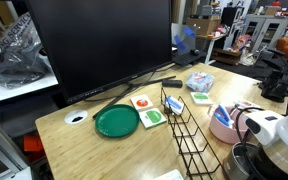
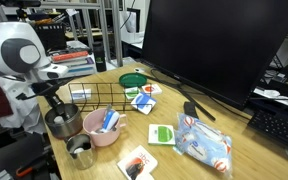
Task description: Move the silver bowl to the left side of the pink bowl
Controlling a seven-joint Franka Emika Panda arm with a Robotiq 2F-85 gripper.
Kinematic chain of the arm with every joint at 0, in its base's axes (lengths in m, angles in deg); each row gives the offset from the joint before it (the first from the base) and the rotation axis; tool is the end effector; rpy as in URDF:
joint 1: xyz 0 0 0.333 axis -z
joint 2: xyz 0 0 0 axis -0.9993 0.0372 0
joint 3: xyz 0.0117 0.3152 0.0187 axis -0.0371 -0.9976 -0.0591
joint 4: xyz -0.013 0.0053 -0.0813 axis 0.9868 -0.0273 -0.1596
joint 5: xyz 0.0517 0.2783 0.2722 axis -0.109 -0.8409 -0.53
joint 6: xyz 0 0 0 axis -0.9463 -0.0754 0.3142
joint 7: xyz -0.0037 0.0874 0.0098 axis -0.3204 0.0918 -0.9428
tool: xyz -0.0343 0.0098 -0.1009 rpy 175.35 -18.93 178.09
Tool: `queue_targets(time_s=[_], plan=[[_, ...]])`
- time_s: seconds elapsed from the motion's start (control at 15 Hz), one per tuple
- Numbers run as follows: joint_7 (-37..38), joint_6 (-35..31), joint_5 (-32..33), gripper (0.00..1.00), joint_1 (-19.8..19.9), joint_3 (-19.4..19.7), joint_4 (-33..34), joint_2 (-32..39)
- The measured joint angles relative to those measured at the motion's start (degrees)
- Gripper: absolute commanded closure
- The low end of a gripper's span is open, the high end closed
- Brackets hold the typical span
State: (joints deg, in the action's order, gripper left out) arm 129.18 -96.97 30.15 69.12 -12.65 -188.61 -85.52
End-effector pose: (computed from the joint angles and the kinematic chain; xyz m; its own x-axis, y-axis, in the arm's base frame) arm 0.2763 0.2579 0.2038 0.9709 0.2335 0.0522 0.2281 -0.9691 0.0935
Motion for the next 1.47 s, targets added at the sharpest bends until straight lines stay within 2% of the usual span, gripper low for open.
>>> queue_targets(time_s=[0.47,1.0,1.47], plan=[[8.5,-0.6,11.5,0.01,0.3,2.0,0.3,0.7],[12.4,-0.6,17.4,0.00,0.1,1.9,0.9,-1.9],[12.4,-0.4,17.4,0.00,-2.4,1.9,0.8,-7.1]])
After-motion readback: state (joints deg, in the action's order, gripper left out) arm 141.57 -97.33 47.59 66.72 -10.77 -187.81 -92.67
